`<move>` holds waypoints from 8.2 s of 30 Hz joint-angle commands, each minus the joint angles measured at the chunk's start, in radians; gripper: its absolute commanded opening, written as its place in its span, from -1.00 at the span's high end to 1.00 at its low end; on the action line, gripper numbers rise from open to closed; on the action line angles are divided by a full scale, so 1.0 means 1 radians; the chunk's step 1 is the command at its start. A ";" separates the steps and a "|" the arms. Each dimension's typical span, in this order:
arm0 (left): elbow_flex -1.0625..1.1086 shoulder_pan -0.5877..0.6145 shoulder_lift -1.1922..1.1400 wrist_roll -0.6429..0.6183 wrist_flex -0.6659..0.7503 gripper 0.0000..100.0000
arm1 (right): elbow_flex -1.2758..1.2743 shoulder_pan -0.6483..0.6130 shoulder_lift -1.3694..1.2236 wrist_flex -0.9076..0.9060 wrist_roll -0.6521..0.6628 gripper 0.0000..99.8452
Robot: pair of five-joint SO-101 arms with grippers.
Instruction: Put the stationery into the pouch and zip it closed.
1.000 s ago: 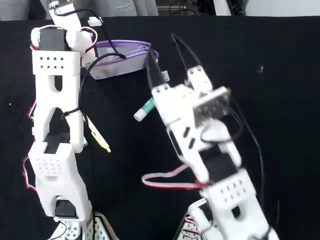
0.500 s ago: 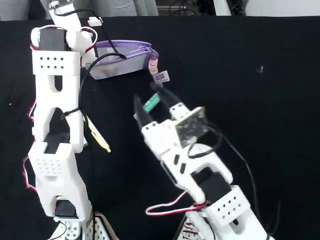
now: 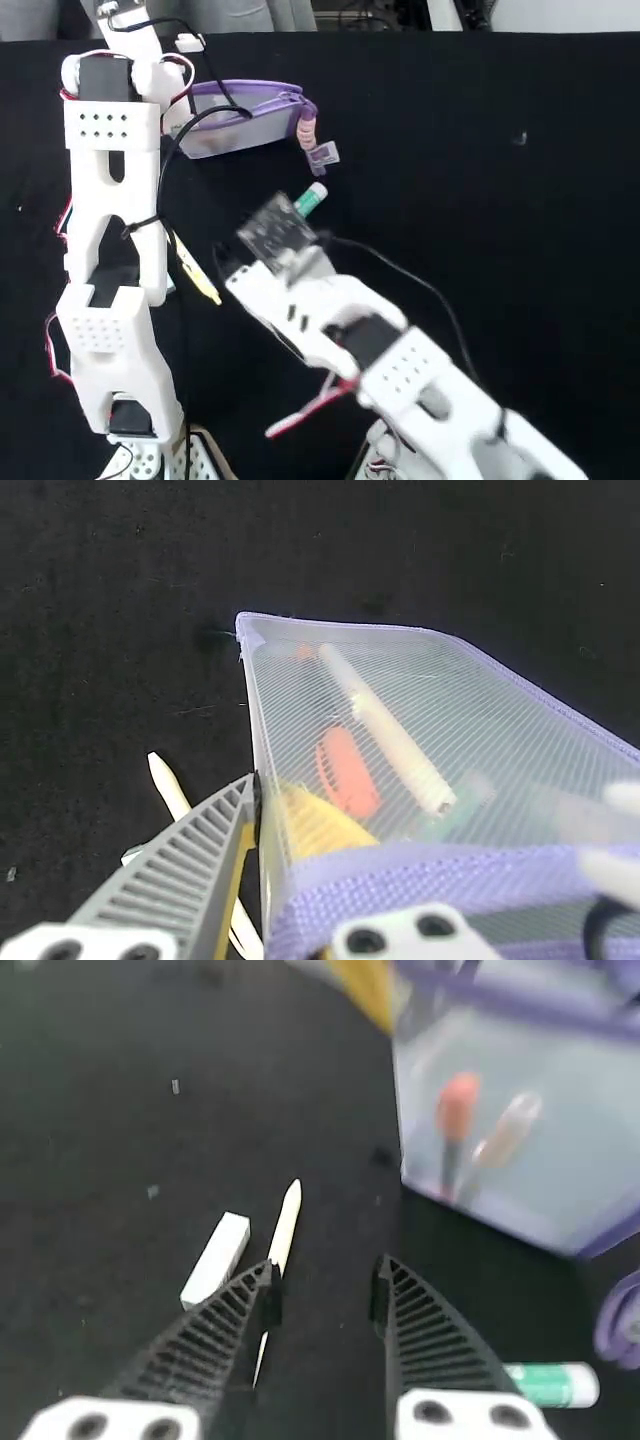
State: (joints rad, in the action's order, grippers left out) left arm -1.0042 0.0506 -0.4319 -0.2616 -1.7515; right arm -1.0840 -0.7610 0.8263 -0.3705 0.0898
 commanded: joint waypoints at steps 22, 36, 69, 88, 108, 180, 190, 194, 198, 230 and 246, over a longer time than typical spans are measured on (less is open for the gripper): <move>-0.050 0.088 0.015 -0.008 0.000 0.94 | 0.423 -0.095 -0.762 0.003 -0.002 0.70; -0.050 0.099 0.023 -0.008 0.002 0.94 | 0.812 -0.132 -1.116 -0.218 0.002 0.71; -0.051 0.142 0.025 -0.002 0.021 0.94 | 1.666 0.210 -1.566 -1.046 0.086 0.98; -0.051 0.143 0.020 -0.006 0.035 0.94 | 1.664 0.396 -1.313 -1.238 0.133 0.98; -0.041 0.130 0.017 -0.008 0.029 0.94 | 1.678 0.503 -0.840 -0.959 0.118 0.98; -0.093 -0.042 0.026 -0.049 -0.008 0.94 | 0.294 0.316 -0.305 0.772 -0.060 0.98; -0.091 -0.042 0.020 -0.049 -0.009 0.94 | 0.294 0.315 -0.266 0.798 -0.074 0.98; -0.091 -0.042 0.017 -0.049 -0.009 0.94 | 0.236 0.316 -0.289 0.965 -0.133 0.98; -0.091 -0.039 0.020 -0.049 -0.009 0.94 | 0.211 0.313 -0.348 1.068 -0.103 0.98; -0.062 -0.028 0.025 -0.049 -0.009 0.94 | 0.269 0.315 -0.739 1.214 0.049 0.57; -0.062 -0.001 0.025 -0.049 -0.008 0.94 | 0.193 0.296 -0.444 1.089 0.049 0.58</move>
State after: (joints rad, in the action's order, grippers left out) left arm -1.0487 0.0338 -0.4365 -0.3015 -1.7561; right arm -0.8922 -0.4419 0.2079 0.8201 0.1266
